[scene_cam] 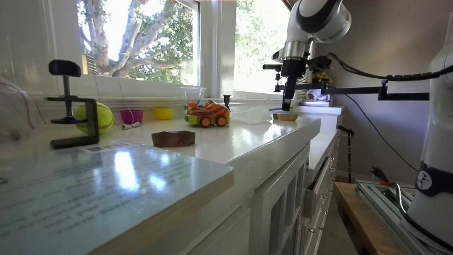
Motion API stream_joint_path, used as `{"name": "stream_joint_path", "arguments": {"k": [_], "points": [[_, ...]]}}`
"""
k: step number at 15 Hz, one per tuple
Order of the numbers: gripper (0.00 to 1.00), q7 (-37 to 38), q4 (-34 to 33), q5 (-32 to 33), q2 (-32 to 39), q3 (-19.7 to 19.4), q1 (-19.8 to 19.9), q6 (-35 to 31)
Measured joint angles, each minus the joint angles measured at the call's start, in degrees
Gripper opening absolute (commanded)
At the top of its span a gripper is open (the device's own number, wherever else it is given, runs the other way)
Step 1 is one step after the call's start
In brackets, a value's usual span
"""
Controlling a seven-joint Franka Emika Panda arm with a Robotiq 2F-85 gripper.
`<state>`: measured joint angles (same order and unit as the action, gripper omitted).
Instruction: Pick up the wooden block on the right and put it inside the plastic cup
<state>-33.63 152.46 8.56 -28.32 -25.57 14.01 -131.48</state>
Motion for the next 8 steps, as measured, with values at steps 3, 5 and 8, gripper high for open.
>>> {"name": "stream_joint_path", "arguments": {"k": [3,5,8], "points": [[1.0,0.0,0.39,0.0,-0.97,0.03,0.68,0.0],[1.0,0.05,0.87,0.0,-1.27,-0.18,1.77,0.0],[1.0,0.16,2.22,0.01,-1.24,-1.02,4.12,-0.09]]}}
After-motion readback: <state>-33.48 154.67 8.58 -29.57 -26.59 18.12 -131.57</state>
